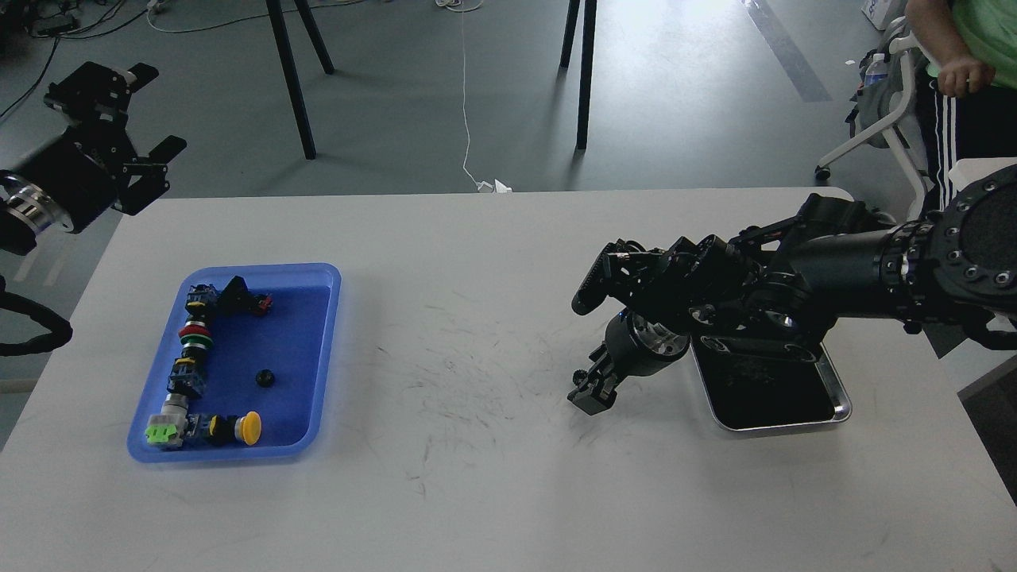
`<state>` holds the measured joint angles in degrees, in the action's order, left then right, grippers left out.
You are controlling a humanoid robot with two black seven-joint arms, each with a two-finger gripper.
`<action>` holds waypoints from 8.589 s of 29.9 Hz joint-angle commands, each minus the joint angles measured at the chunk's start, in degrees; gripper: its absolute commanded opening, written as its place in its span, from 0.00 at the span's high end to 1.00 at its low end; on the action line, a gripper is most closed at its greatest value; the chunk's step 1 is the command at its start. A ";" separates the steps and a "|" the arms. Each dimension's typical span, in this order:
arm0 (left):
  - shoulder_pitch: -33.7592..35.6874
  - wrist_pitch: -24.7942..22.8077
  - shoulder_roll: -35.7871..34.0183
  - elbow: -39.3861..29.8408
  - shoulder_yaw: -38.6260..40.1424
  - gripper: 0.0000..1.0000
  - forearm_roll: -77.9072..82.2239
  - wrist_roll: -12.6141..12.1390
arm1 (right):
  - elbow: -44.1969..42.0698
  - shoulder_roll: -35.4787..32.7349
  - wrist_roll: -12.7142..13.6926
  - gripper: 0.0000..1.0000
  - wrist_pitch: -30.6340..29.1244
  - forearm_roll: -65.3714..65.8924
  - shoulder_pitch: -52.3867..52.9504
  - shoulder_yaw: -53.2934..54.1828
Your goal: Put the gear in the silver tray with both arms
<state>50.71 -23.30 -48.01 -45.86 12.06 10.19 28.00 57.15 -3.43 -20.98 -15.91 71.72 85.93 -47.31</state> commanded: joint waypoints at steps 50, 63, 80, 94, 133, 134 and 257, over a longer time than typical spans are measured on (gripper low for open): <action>-0.88 0.10 -0.07 -0.02 0.07 0.02 -0.17 0.00 | -2.31 1.84 0.15 0.83 0.00 1.32 -0.59 -0.15; -1.76 0.10 -0.07 -0.02 0.07 0.02 0.01 0.00 | -1.34 -8.24 0.15 0.88 -0.09 0.79 4.59 0.72; -3.60 0.01 0.02 -0.28 0.16 0.02 -0.17 0.00 | -0.19 -31.20 0.15 0.88 1.05 2.37 1.97 0.72; -3.69 -0.08 -1.48 -0.81 0.34 0.02 -0.96 0.00 | -7.14 -26.29 0.68 0.87 2.37 2.46 -3.31 0.90; -3.87 5.78 -4.11 0.95 5.78 0.02 -10.89 0.00 | -7.85 -25.49 0.85 0.27 1.76 -1.05 -3.75 15.92; -3.95 8.60 -4.03 0.95 6.13 0.02 -10.89 0.00 | -7.93 -25.58 0.85 0.27 1.59 -1.58 -3.75 16.71; -10.02 36.84 -10.53 -30.35 -17.33 0.02 92.73 -8.84 | -16.29 -28.04 3.22 0.06 8.26 -39.38 -30.38 65.68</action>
<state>40.46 13.59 -59.55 -78.85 -4.31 102.63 18.60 40.90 -31.47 -17.76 -7.68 32.25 55.56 18.37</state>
